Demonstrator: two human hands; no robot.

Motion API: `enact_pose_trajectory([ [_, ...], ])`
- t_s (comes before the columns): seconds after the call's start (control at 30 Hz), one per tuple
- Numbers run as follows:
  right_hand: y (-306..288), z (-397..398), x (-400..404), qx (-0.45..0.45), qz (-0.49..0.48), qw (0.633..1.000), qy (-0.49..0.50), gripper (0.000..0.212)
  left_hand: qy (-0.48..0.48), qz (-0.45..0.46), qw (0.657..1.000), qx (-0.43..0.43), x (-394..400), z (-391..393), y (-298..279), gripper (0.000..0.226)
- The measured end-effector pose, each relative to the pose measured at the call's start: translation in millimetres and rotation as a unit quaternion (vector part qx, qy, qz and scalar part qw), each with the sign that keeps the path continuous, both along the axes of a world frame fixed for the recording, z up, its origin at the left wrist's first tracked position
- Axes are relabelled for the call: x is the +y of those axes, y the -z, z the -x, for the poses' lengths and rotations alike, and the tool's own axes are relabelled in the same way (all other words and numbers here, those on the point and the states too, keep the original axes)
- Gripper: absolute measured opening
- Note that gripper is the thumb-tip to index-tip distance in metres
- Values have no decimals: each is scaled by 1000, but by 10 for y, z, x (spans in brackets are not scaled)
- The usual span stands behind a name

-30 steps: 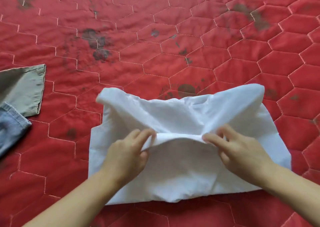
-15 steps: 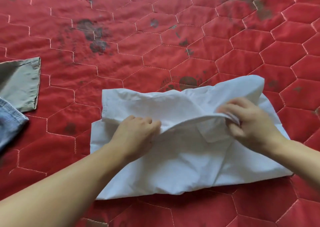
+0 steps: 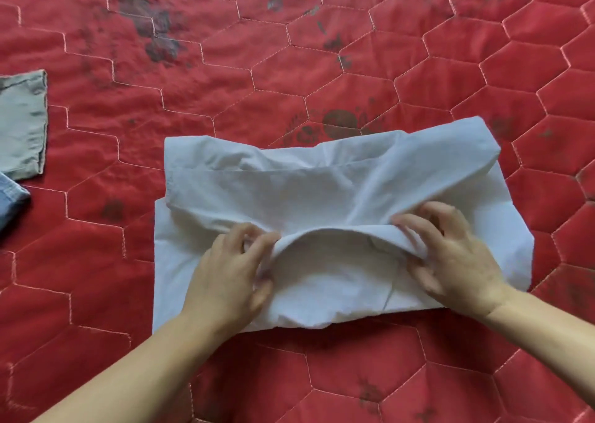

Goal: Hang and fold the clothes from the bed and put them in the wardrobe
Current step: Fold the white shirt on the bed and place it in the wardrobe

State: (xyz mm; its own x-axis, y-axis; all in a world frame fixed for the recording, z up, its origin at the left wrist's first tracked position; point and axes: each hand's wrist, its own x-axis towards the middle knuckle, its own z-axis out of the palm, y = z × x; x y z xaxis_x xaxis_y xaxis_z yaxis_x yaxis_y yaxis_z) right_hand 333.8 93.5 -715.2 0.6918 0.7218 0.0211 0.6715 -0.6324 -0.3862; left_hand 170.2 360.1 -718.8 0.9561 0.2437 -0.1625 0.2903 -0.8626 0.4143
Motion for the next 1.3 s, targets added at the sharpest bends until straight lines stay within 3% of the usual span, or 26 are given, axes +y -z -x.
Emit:
enact_pose_trajectory([
  [0.07,16,128,-31,48,-27,997,56,73,-55,45,997,-35,-52,39,4,48],
  [0.13,-8,243,27,107,-114,973,170,61,-230,168,956,-76,-140,24,-25,41],
  [0.17,-27,273,88,151,-153,940,265,60,-338,236,908,-74,-179,-2,-34,40],
  [0.23,-65,262,235,284,-206,825,444,69,-515,392,762,-14,-221,-81,-67,47],
  [0.27,-74,236,277,341,-212,774,490,69,-555,457,694,26,-230,-123,-87,48],
  [0.3,-78,213,303,378,-211,744,508,63,-565,500,654,54,-231,-160,-110,49],
  [0.4,-86,156,336,437,-242,711,496,34,-545,534,642,71,-219,-247,-135,43],
  [0.5,-129,121,355,478,-320,683,451,11,-551,559,619,38,-217,-315,-152,18],
  [0.53,-153,85,335,509,-360,654,428,5,-544,584,602,14,-205,-321,-178,10],
  [0.63,-260,-38,201,616,-429,572,331,11,-469,697,540,-54,-181,-237,-230,15],
  [0.67,-252,-40,137,630,-421,569,319,13,-454,704,545,-40,-197,-179,-233,15],
  [0.8,-35,135,-71,580,-265,652,410,21,-481,531,690,101,-334,79,-77,18],
  [0.87,31,201,-121,514,-185,727,415,22,-479,470,732,115,-347,126,-53,14],
  [0.93,6,171,-137,403,-100,825,383,18,-442,371,809,114,-310,133,-57,21],
  [0.97,-28,142,-118,370,-76,848,372,29,-424,334,834,113,-287,133,-64,25],
  [1.03,-86,78,-70,390,-80,836,378,54,-420,345,832,104,-246,119,-78,25],
  [1.1,-118,-7,-33,438,-97,801,396,74,-430,416,793,114,-199,118,-80,21],
  [1.17,-130,-59,-13,476,-118,776,397,61,-433,513,734,108,-170,145,-100,24],
  [1.23,-177,-59,-9,508,-165,754,383,31,-443,591,668,93,-156,173,-118,28],
  [1.27,-178,-49,-28,518,-179,747,377,20,-445,585,671,96,-160,195,-111,28],
  [1.3,-165,-23,-59,523,-176,745,374,15,-441,540,708,111,-165,218,-98,27],
])
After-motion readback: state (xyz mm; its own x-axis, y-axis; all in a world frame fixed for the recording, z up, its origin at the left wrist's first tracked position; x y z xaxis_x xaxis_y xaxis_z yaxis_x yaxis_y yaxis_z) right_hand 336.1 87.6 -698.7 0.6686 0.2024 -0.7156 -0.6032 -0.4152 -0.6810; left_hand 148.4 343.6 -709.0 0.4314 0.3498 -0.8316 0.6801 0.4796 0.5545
